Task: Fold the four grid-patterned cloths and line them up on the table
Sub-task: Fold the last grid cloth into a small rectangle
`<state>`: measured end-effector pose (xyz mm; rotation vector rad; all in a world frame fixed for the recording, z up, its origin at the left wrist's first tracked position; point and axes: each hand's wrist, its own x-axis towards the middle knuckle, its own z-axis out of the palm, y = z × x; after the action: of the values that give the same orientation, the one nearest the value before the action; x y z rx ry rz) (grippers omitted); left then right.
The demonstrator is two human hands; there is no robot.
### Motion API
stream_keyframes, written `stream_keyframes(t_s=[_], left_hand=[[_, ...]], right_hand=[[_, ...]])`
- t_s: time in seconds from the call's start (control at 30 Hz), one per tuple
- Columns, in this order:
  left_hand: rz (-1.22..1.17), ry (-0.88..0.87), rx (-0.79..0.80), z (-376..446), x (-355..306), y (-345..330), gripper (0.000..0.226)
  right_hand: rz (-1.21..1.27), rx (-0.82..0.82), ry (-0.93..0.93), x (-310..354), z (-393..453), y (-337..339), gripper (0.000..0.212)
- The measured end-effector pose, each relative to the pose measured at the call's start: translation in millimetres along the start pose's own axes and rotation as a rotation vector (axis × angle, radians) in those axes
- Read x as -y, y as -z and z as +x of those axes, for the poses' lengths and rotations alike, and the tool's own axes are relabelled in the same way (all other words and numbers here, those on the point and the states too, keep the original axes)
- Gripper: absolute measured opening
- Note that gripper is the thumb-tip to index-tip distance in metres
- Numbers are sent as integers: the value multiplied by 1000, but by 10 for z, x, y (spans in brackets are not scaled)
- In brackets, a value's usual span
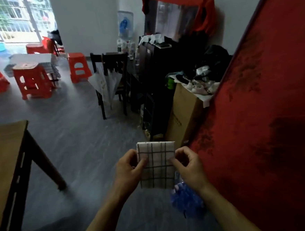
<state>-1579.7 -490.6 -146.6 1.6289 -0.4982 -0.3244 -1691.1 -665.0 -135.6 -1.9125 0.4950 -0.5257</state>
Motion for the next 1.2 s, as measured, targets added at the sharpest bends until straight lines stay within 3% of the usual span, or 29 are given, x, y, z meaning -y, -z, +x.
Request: stream_keyframes(t_s=[0.17, 0.37, 0.6, 0.8, 1.2], left_hand=[[30, 109, -66, 522, 244, 185, 11], [120, 178, -255, 1388, 468, 164, 12], [166, 134, -431, 2518, 196, 173, 10], [87, 118, -555, 3105, 171, 401, 7], [-32, 117, -665, 4664, 730, 1666, 3]], right_hand=[[39, 77, -10, -205, 704, -360, 11], [85, 197, -21, -483, 1756, -652, 12], [105, 383, 35, -425, 3255, -816, 13], [193, 432, 72, -244, 4107, -1229, 12], [70, 620, 16, 71, 5655, -2806, 16]])
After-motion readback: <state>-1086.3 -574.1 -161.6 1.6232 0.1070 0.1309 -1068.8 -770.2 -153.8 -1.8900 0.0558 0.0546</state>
